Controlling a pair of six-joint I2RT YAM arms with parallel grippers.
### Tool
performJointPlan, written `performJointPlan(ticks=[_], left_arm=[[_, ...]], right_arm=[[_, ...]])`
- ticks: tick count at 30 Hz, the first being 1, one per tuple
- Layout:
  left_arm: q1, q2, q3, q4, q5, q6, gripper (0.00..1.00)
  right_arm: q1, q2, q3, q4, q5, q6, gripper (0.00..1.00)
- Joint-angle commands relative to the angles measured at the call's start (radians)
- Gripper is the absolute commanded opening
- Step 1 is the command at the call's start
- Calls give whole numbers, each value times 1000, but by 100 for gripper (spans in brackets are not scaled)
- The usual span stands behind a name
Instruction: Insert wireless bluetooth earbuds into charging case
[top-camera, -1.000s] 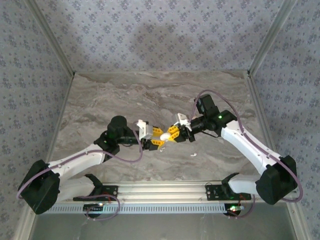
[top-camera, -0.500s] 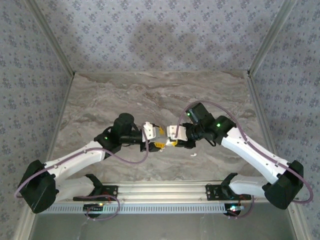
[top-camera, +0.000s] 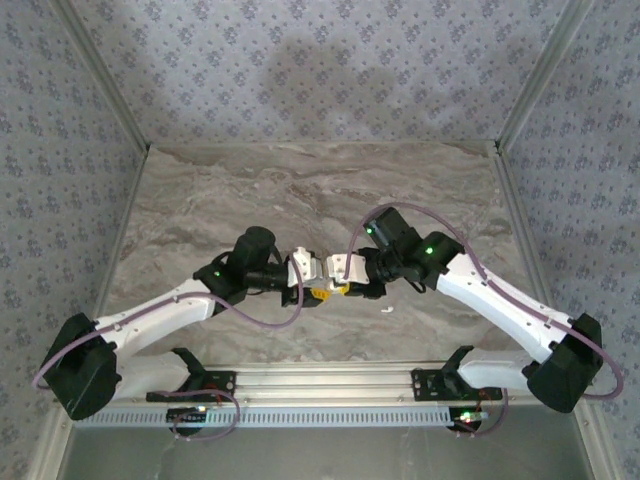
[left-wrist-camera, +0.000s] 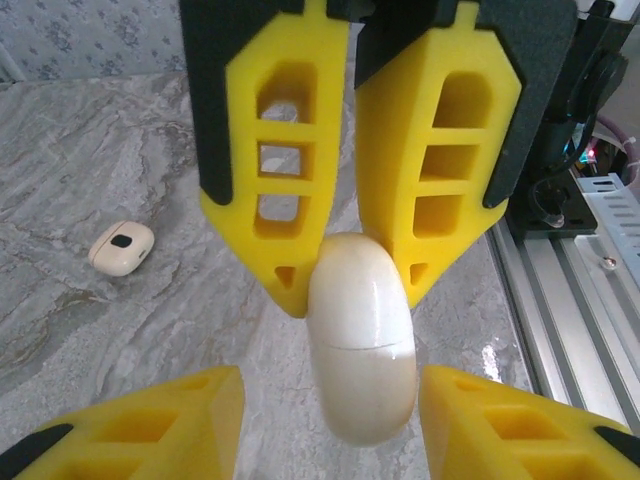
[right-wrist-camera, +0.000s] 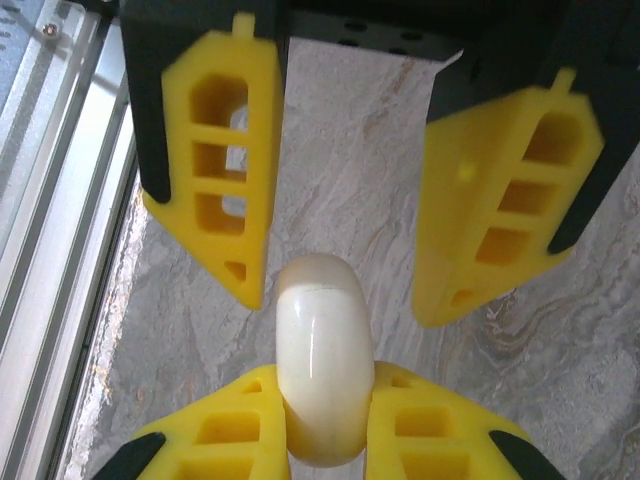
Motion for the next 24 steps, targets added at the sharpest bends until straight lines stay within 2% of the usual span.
performJointPlan(ticks=[1, 7, 9, 12, 15, 20, 24], left_arm=[[-7, 3, 43, -6, 37, 7, 44], [-5, -1, 34, 21, 49, -13, 25], [0, 1, 28, 40, 61, -25, 23], [7, 1, 20, 65, 75, -44, 21], [15, -4, 3, 105, 91, -67, 21], [26, -8, -7, 154, 128, -102, 20], [32, -4, -8, 186, 155, -125, 20]], right_arm=[[7, 16, 24, 25, -41, -18, 18], [5, 13, 13, 47, -61, -18, 18], [2, -2, 0, 61, -78, -12, 21], [-27, -53, -60, 122, -115, 30, 31], [-100, -151, -165, 244, -212, 94, 39], [-262, -276, -342, 497, -465, 270, 44], [-293, -285, -395, 605, -557, 353, 47]])
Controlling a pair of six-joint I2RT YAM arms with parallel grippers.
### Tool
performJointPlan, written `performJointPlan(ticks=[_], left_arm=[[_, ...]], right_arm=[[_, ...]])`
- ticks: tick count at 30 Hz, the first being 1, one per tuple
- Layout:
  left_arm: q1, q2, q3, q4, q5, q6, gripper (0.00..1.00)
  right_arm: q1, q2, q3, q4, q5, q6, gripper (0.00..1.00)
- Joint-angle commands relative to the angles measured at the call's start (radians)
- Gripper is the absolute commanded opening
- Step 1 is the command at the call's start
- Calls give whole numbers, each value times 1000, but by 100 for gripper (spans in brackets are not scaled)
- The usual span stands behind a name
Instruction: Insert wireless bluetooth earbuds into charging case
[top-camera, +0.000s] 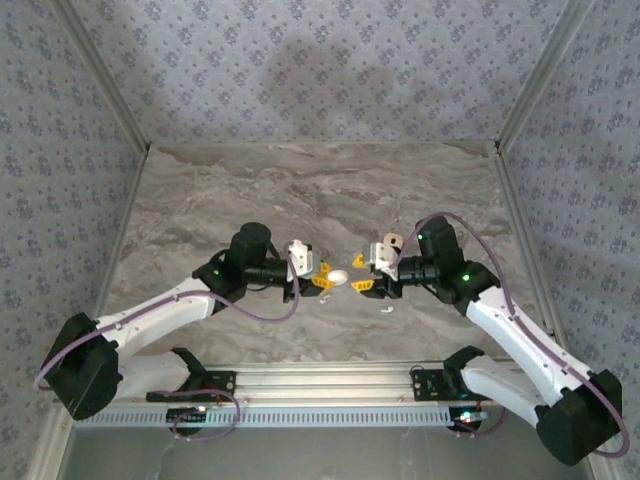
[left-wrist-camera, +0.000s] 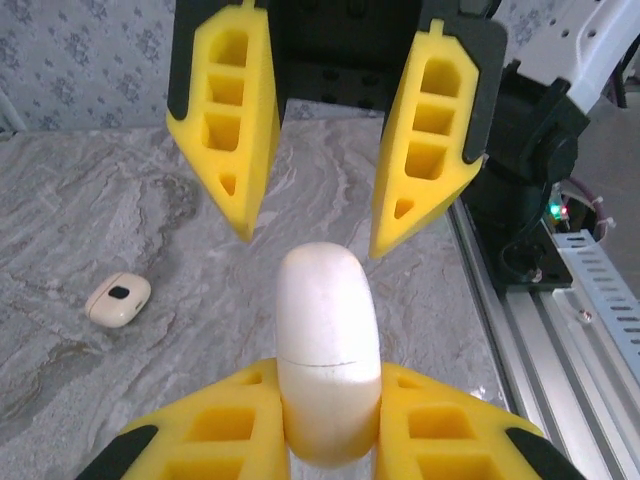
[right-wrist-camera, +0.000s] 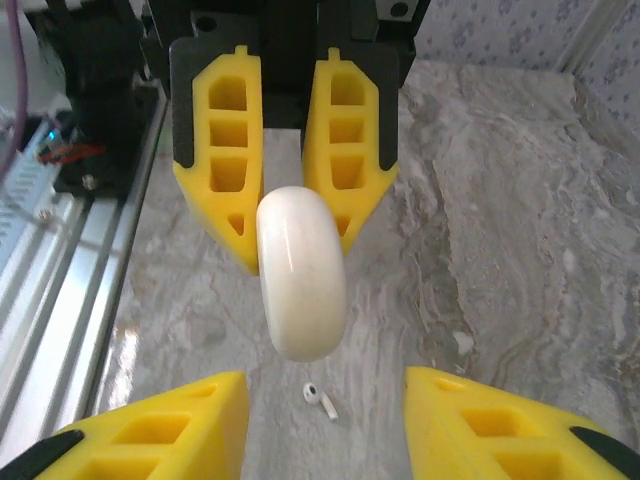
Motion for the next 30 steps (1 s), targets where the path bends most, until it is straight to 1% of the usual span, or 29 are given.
performJointPlan(ticks=[1, 3, 9, 14, 16, 19, 22, 24, 26, 28, 29, 30], left_arm=[[10, -4, -7, 71, 68, -36, 20], [11, 2, -7, 80, 80, -43, 20], [11, 7, -8, 93, 92, -55, 20], [10, 5, -8, 95, 94, -63, 20], [11, 6, -9, 100, 95, -67, 20], [11, 17, -2, 105, 98, -70, 20], [10, 27, 4, 110, 102, -72, 20], [11, 33, 5, 114, 100, -70, 20], [11, 39, 7, 113, 93, -66, 25], [11, 41, 10, 106, 84, -55, 36], [11, 42, 14, 95, 81, -40, 44], [11, 46, 20, 73, 76, -18, 49]], right_arm=[[-10, 1, -27, 174, -172, 128, 47], [-10, 17, -24, 190, -202, 137, 48], [-9, 58, -1, 207, -242, 144, 48], [-6, 88, 13, 203, -292, 139, 45], [-3, 100, 18, 202, -306, 130, 42], [-2, 116, 33, 185, -328, 119, 31], [0, 127, 55, 110, -333, 52, 23], [-3, 127, 67, 62, -319, 18, 19], [-9, 123, 80, 15, -306, -8, 17], [-21, 112, 90, -25, -291, -32, 16], [-24, 105, 93, -41, -270, -41, 15], [-23, 97, 97, -59, -244, -52, 15]])
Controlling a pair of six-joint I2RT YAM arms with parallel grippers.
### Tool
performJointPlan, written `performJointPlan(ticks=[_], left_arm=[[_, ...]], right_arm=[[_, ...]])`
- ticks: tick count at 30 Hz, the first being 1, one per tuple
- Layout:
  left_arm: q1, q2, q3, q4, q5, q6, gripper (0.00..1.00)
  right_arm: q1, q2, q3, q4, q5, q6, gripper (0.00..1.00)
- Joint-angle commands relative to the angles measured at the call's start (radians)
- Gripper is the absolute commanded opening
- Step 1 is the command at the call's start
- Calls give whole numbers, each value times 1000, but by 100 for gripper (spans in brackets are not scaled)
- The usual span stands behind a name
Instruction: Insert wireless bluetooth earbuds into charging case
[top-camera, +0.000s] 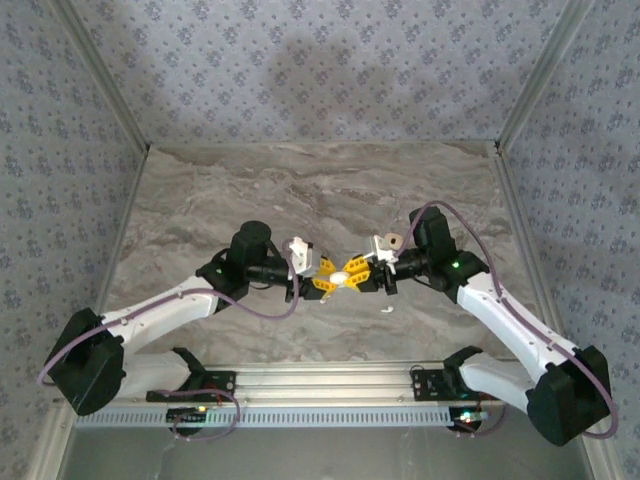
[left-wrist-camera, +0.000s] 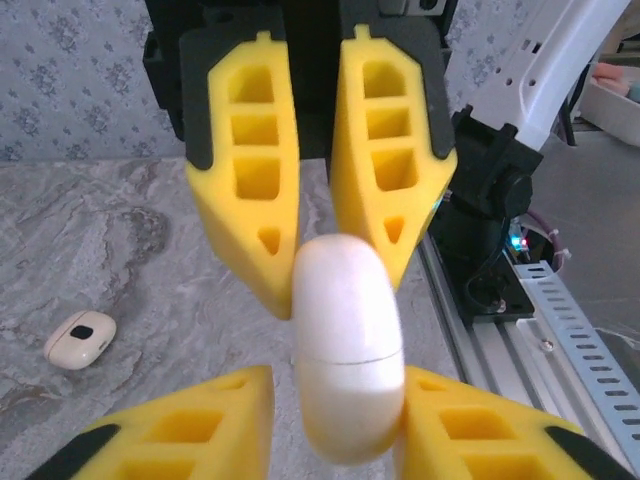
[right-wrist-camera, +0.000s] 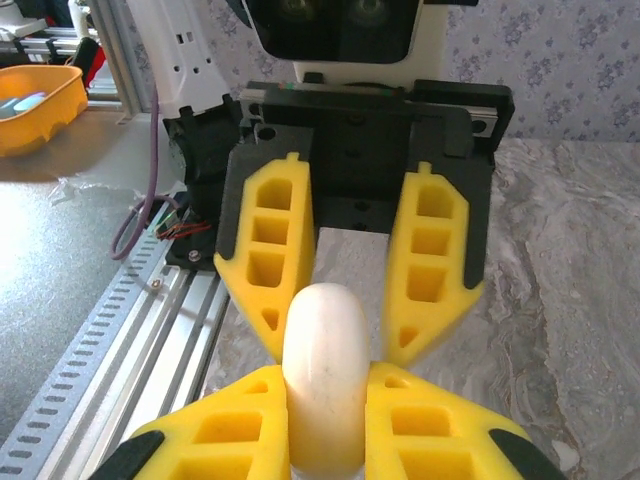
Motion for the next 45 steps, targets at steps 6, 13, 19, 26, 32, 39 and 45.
performJointPlan(ticks=[6, 13, 19, 26, 32, 39, 45], left_arm=[[5, 25, 52, -78, -23, 84, 54], [-2, 14, 43, -70, -15, 73, 51], [-4, 20, 42, -46, 1, 57, 48], [-6, 14, 28, -29, 9, 43, 31], [-6, 1, 21, -35, -4, 49, 22], [-6, 3, 12, -33, -19, 57, 20], [-3, 30, 15, -46, -36, 65, 20]], right_arm=[[-6, -36, 64, -164, 90, -109, 15], [5, 0, 77, -153, 56, -121, 15], [20, 27, 89, -134, 47, -120, 16], [36, 62, 105, -128, 46, -120, 16], [41, 96, 117, -110, 44, -115, 17], [25, 115, 114, -51, 124, -49, 39], [-39, 111, 114, 11, 84, -17, 41]])
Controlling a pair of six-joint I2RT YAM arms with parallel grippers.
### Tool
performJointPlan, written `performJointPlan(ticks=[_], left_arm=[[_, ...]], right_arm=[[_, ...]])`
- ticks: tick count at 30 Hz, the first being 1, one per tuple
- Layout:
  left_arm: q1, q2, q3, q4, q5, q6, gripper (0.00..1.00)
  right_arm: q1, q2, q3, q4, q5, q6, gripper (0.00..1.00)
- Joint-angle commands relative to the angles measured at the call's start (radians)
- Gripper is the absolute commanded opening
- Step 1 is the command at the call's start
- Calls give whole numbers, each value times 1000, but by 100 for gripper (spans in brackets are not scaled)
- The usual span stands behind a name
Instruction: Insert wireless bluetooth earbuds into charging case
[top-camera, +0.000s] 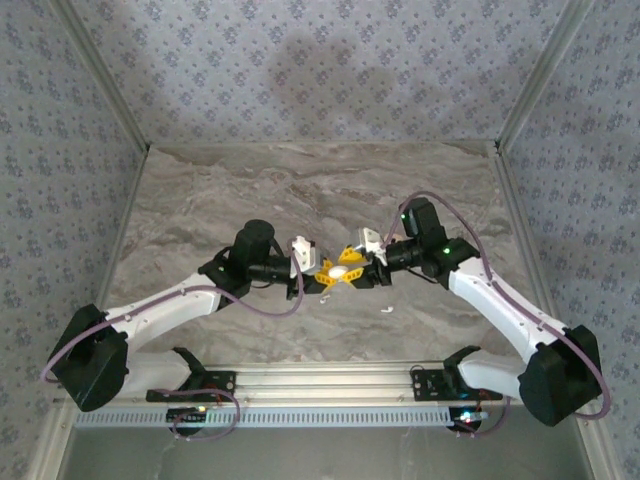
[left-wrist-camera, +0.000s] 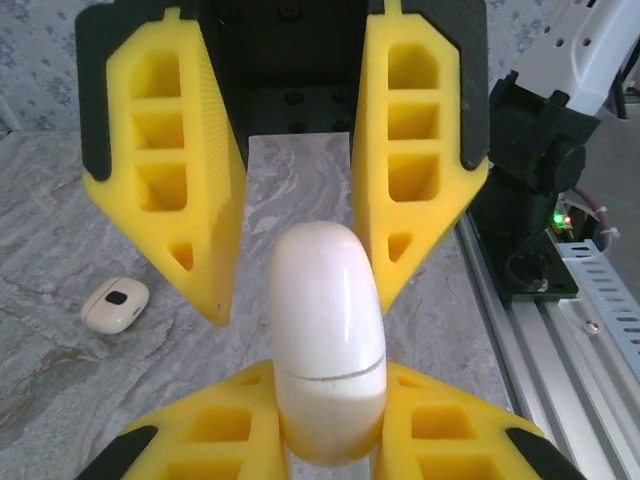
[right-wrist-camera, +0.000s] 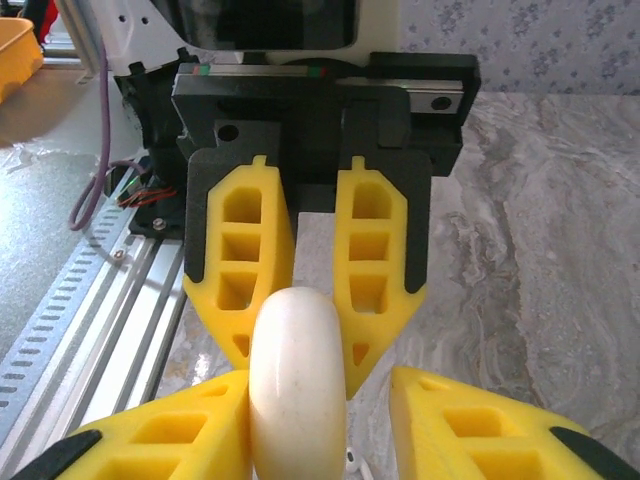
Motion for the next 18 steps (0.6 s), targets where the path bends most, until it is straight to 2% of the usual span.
performJointPlan(ticks=[1, 6, 13, 18], left_arm=[[-4, 13, 2, -6, 38, 19, 20], [-2, 22, -17, 3, 15, 22, 20], [5, 19, -19, 5, 3, 20, 20], [28, 24, -57, 97, -10, -31, 20]], right_arm=[[-48, 2, 25, 79, -12, 37, 41], [-95, 27, 48, 69, -70, 39, 41], [-108, 37, 40, 62, -94, 52, 42], [-115, -1, 19, 69, -107, 114, 43]])
